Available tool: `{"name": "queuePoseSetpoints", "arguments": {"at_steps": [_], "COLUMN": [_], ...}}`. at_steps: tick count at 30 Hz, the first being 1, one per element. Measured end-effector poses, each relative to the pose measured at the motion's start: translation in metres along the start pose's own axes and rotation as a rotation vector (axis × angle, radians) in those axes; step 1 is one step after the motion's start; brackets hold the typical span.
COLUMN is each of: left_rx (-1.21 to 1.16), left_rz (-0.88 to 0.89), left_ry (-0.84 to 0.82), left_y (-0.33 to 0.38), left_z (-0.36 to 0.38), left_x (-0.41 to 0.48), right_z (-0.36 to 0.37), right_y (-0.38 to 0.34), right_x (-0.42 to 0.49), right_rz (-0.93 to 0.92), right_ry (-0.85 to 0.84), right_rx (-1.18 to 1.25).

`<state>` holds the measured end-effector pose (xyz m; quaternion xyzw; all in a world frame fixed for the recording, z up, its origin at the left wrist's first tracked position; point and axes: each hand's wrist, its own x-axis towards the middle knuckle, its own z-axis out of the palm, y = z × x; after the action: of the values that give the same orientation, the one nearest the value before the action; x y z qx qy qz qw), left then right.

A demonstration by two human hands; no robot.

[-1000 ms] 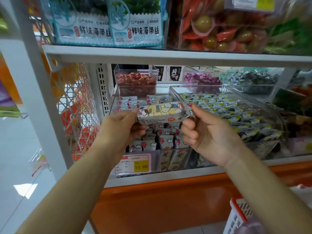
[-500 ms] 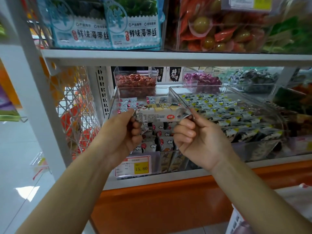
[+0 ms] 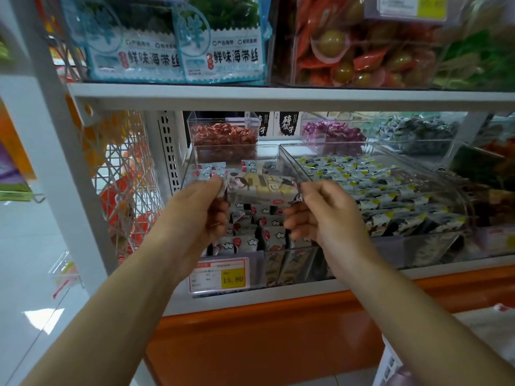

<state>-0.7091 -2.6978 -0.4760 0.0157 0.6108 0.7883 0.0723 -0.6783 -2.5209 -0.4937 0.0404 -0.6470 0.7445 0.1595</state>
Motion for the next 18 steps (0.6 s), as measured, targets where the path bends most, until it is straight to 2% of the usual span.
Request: {"name": "queuePoseSetpoints", "arguments": {"at_steps": [2, 7, 10, 15, 18], "left_rx": [0.061, -0.007, 0.098, 0.324, 0.357], "left_rz": [0.05, 0.036, 0.077, 0.143, 0.151], "left_ry": [0.005, -0.047, -0.061, -0.127, -0.164], "left_y": [0.002, 0.009, 0.007, 0.004, 0.002], "left_z": [-0.001, -0.001, -0.003, -0.008, -0.005], "left_x": [-0.001, -0.005, -0.004, -0.002, -0.004], "right_z": [-0.001, -0.001, -0.001, -0.006, -0.006], "right_y": [-0.002, -0.003, -0.002, 0.002, 0.002], "right_x": [0.0, 0.002, 0.003, 0.009, 0.011], "right_rz": [-0.034, -0.027, -0.011, -0.003, -0.022], "right_ry": [0.002, -0.029, -0.068, -0.035, -0.075], "right_rx": [-0.06, -0.036, 0.029, -0.113, -0.125]}}
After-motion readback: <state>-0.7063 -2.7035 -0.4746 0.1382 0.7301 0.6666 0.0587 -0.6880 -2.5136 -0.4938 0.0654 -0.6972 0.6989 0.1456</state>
